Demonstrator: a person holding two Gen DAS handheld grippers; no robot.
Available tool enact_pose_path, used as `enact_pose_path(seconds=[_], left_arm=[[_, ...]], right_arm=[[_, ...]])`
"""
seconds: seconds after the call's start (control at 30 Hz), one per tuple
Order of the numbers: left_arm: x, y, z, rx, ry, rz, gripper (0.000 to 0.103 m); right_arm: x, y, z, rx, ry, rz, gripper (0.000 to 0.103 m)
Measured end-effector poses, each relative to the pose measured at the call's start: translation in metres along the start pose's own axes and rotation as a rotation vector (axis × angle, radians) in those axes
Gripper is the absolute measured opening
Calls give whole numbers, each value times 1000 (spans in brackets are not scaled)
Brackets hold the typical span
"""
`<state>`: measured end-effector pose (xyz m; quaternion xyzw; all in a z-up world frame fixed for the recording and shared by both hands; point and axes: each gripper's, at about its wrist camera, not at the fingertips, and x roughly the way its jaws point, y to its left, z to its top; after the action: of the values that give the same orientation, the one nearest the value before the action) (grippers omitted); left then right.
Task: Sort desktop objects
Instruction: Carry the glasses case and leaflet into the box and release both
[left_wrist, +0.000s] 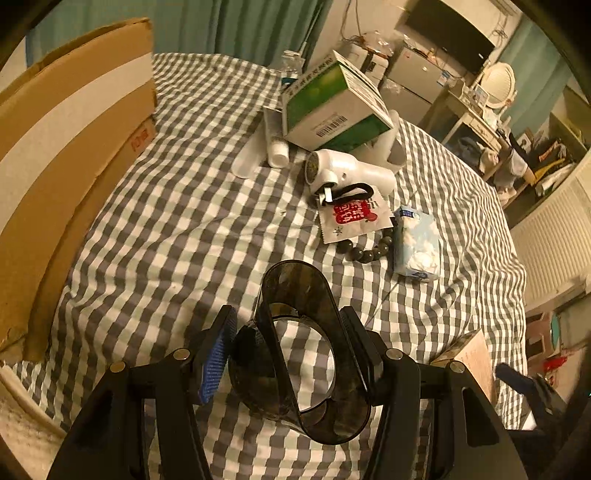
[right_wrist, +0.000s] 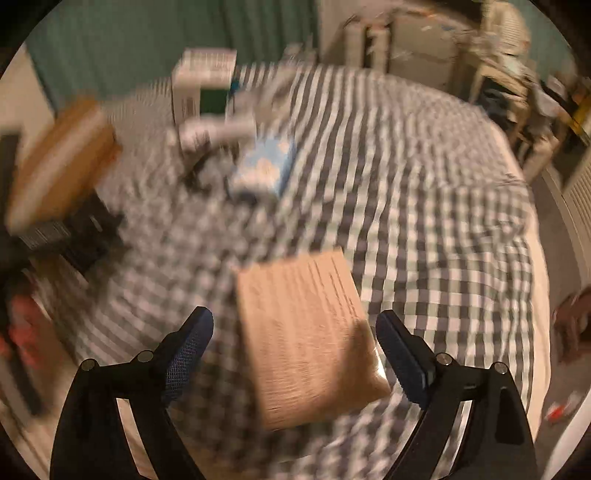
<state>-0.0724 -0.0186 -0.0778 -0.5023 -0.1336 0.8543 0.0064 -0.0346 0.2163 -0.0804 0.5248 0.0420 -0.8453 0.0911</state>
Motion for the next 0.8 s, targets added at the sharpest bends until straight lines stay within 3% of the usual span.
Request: enact_pose_path(seconds=[0.1,0.17,0.2,0.23,0.5,0.6,0.7,0.8], left_arm=[[5,-1,1,13,1,10,59],[9,0,1,13,1,24,59],[11,0,1,13,2,27,59],[12,-1,1,14,-1,32,59],[-16,-7,8,36,-106,24,59],[-47,3,21,-8,-182,0,59],[-90,26,43,-64,-305,30,59],[-130,69,68,-147,-425,74,59]], right_arm=[[34,-5,-9,-42,109,4,90],[36,-6,-15,-33,52,10,91],[36,-7,-15,-20,46,13,87],[33,-8,-13,-5,40,25,77],[-24,-9,-4,108,-84,117,76],[-55,10,13,99,-159,183,76],[-85,51,44,21,-221,230,76],[-113,102,92,-48,-286,340,76]])
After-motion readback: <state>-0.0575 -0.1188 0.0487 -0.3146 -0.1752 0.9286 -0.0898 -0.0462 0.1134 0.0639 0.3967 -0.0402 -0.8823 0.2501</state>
